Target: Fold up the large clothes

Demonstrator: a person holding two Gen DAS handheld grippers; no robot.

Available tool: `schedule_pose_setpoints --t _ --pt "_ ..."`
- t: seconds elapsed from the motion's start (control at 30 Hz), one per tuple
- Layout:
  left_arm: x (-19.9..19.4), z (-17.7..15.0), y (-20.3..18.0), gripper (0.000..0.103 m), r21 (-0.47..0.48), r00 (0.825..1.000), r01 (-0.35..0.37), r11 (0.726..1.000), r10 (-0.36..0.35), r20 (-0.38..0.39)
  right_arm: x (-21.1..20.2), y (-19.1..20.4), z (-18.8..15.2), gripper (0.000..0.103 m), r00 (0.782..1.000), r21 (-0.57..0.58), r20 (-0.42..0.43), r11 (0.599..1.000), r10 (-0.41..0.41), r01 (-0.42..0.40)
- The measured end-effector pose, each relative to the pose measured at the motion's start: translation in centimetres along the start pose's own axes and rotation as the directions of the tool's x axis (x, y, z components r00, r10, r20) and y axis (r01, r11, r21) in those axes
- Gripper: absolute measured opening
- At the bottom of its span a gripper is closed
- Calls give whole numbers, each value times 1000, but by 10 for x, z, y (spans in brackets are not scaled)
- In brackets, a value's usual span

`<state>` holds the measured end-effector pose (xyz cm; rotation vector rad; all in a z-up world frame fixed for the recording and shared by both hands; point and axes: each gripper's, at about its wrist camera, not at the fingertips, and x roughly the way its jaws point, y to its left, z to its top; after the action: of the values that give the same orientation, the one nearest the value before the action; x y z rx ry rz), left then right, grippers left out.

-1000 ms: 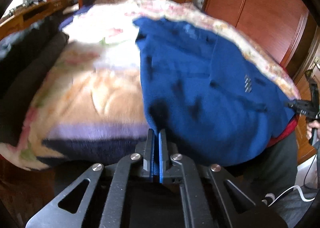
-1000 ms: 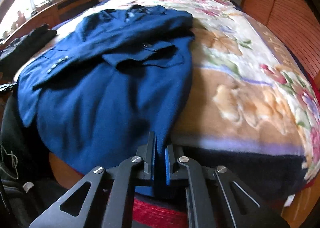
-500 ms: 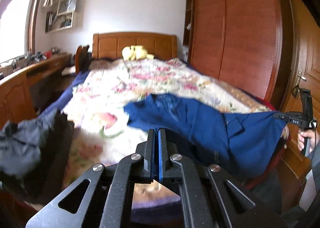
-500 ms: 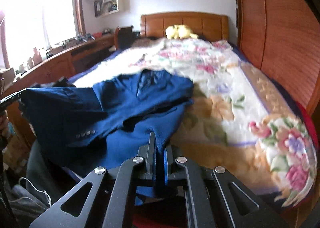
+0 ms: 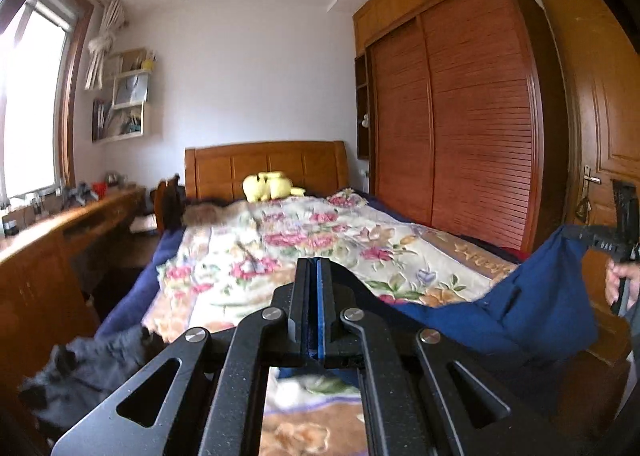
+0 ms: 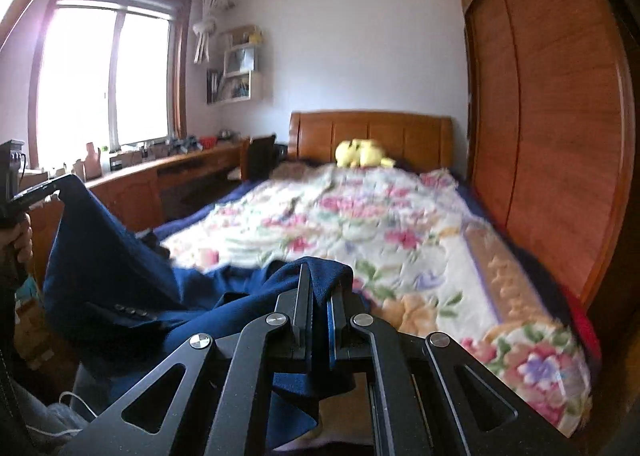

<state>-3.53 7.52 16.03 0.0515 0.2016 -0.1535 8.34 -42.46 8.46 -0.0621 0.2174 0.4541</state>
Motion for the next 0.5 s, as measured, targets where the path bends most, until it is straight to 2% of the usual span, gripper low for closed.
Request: schedule_pose_setpoints --t 0.07,0.17,0.23,0.33,0.37,0.5 --pt "10 6 2 3 11 1000 -1 1000 1 1 -4 -3 5 4 1000 -11 3 1000 -11 11" --pt "46 5 9 3 16 1000 -12 1000 13 -27 19 -12 14 4 999 -44 -27 999 -22 21" --pt "71 1 11 3 21 998 -37 999 38 -54 52 -16 17 4 997 -73 -69 997 -28 23" --pt "134 -12 28 3 13 989 -76 997 77 -130 114 -20 22 4 989 -84 -140 996 -37 25" --pt "162 -20 36 3 16 982 -98 995 99 -162 136 -22 22 4 986 -87 -164 996 -42 28" --pt "232 -43 56 3 7 956 -144 990 141 -259 222 -33 16 4 969 -96 -231 993 -88 67"
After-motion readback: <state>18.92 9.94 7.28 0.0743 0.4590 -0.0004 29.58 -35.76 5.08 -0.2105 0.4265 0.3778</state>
